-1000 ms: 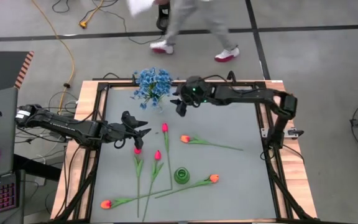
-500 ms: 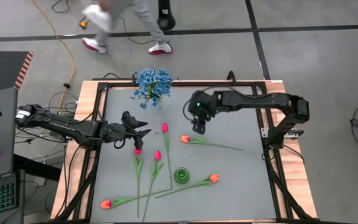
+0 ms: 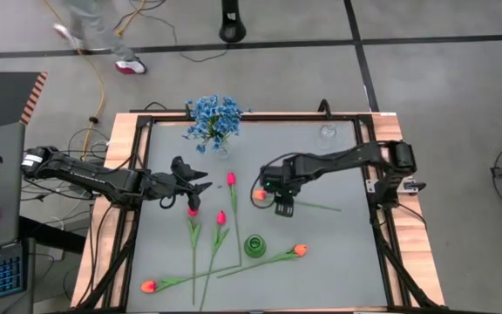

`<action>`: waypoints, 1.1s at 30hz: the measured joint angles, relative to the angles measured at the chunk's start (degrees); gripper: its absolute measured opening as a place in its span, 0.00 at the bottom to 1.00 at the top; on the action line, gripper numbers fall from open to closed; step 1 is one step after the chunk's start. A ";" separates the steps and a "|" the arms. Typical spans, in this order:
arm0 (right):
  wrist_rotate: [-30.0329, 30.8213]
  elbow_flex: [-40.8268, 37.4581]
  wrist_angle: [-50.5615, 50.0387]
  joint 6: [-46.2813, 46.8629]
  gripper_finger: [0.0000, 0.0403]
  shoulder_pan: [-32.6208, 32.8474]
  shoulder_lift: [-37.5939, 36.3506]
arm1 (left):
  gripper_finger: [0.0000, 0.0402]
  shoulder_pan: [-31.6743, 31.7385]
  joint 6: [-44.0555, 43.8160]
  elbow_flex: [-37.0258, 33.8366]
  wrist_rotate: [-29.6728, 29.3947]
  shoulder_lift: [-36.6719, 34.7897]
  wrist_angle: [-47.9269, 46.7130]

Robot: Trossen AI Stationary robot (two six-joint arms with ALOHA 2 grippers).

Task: Sort flowers into vase by color
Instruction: Put the top right orange tulip into the top right transparent vase

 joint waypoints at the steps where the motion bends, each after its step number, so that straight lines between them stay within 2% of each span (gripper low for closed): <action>1: 0.02 0.00 -0.24 -0.01 0.50 0.20 0.94 | 0.42 -0.01 -0.02 0.00 0.12 0.00 0.00; 10: 2.42 -0.01 -0.59 -0.02 0.50 -0.79 8.40 | 0.42 -0.01 0.00 0.00 0.18 0.00 0.00; 17: 2.47 0.20 -0.35 -0.02 0.47 -0.83 10.26 | 0.42 -0.01 0.02 0.00 0.09 0.00 0.02; 21: 2.44 0.17 -0.41 -0.04 0.38 -0.81 10.30 | 0.42 -0.01 -0.02 0.00 0.07 0.00 0.00; 30: 2.38 0.02 -0.02 -0.07 0.08 -0.81 9.83 | 0.42 0.01 -0.04 0.00 0.05 0.00 0.02; 33: 2.35 -0.22 -0.02 -0.29 0.06 -0.79 8.47 | 0.42 -0.01 -0.07 0.00 0.05 0.00 -0.03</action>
